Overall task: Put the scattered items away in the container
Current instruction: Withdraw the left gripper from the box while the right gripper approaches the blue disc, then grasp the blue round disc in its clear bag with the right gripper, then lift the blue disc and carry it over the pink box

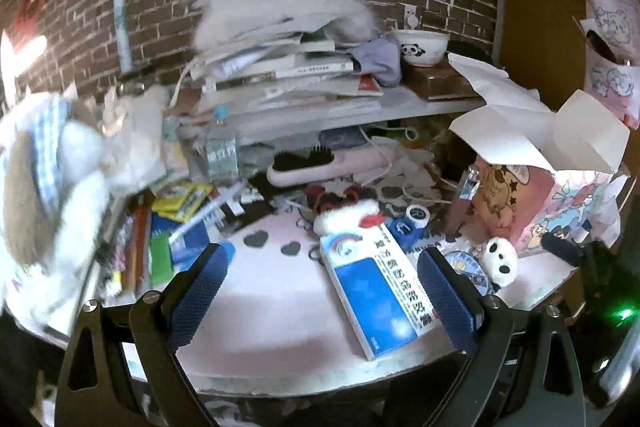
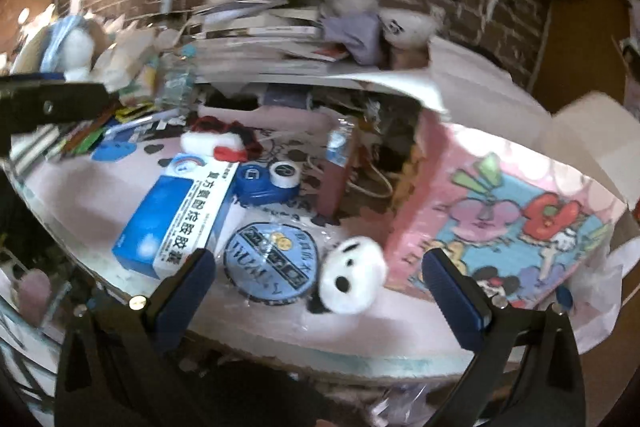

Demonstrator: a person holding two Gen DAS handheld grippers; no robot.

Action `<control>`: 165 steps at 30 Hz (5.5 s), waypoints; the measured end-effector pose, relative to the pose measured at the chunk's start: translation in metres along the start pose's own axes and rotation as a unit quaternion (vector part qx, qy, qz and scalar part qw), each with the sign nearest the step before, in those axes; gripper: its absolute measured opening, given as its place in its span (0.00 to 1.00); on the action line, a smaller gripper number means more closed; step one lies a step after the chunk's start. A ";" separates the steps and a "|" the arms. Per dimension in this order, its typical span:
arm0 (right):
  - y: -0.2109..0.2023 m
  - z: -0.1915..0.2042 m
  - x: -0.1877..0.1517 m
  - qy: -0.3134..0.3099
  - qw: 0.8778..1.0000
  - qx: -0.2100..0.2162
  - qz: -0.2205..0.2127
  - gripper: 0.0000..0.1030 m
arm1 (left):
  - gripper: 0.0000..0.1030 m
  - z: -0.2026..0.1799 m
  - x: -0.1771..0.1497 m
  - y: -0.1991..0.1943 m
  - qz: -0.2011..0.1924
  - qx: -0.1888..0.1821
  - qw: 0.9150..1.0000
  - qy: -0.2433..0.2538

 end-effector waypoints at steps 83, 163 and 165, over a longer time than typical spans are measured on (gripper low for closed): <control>0.055 0.045 -0.022 0.044 0.992 0.113 -0.031 0.80 | 0.92 0.014 -0.067 0.029 -0.009 -0.035 0.998 -0.057; 0.008 -0.160 0.102 0.126 0.991 0.030 -0.028 0.61 | 0.92 -0.020 -0.037 0.030 0.004 -0.036 0.999 -0.021; 0.013 -0.162 0.100 0.123 0.992 0.026 -0.020 0.61 | 0.92 -0.022 -0.037 0.029 0.004 -0.036 0.999 -0.019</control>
Point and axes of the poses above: each gripper's, at about its wrist camera, not at the fingertips, and y roughly the way its jaws point, z to its left, x to its top, the point moved 7 cm from there along y, roughly the way its jaws point, and after that the axes turned 5 degrees about y, right-handed, at the moved point
